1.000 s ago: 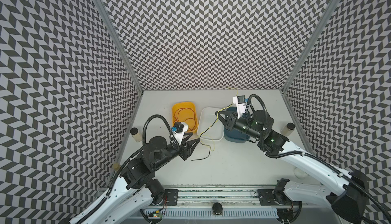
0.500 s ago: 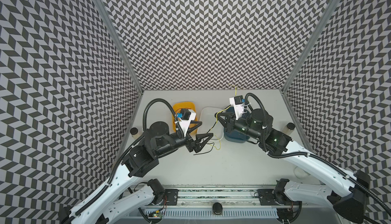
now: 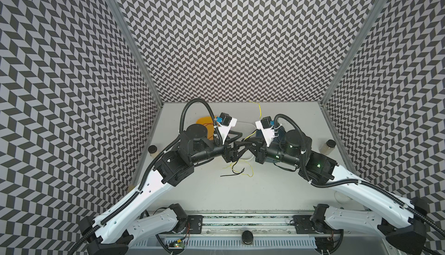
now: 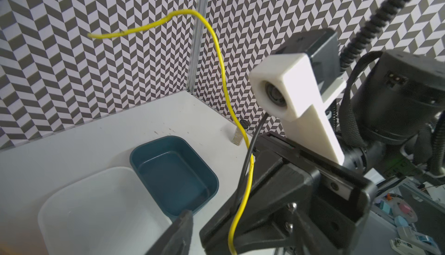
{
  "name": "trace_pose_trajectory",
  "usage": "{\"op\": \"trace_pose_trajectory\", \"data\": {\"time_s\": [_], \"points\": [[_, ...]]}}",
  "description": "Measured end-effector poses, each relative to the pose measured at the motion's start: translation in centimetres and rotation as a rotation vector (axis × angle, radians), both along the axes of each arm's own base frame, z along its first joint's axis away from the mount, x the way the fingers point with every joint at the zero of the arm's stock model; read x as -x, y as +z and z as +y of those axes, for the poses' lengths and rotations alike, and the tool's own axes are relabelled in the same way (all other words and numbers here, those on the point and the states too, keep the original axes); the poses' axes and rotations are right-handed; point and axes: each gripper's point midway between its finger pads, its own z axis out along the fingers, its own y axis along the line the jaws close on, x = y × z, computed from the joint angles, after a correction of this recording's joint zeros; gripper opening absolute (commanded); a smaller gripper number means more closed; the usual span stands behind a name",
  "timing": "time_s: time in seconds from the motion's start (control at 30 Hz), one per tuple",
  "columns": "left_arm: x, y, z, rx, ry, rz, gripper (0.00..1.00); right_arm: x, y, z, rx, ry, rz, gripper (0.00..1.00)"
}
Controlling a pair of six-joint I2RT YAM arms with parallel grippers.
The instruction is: Untangle the cables
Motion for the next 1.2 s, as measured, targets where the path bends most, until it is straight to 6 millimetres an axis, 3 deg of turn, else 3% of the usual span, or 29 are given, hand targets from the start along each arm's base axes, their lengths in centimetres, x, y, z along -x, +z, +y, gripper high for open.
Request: {"op": "trace_pose_trajectory", "data": {"time_s": [0.4,1.0,1.2], "points": [[-0.1,-0.8,-0.2,-0.028,-0.008,-0.001,0.47,0.8,-0.1,0.5,0.003,0.037,-0.001,0.0],[0.0,-0.8,-0.4,-0.039,-0.022,-0.017,0.18,0.8,-1.2,0.6,0.032,0.037,0.001,0.0],[-0.2,-0.8,-0.3,-0.042,-0.014,-0.022,0.04,1.2,-1.3,0.9,0.037,0.056,-0.001,0.0]]}}
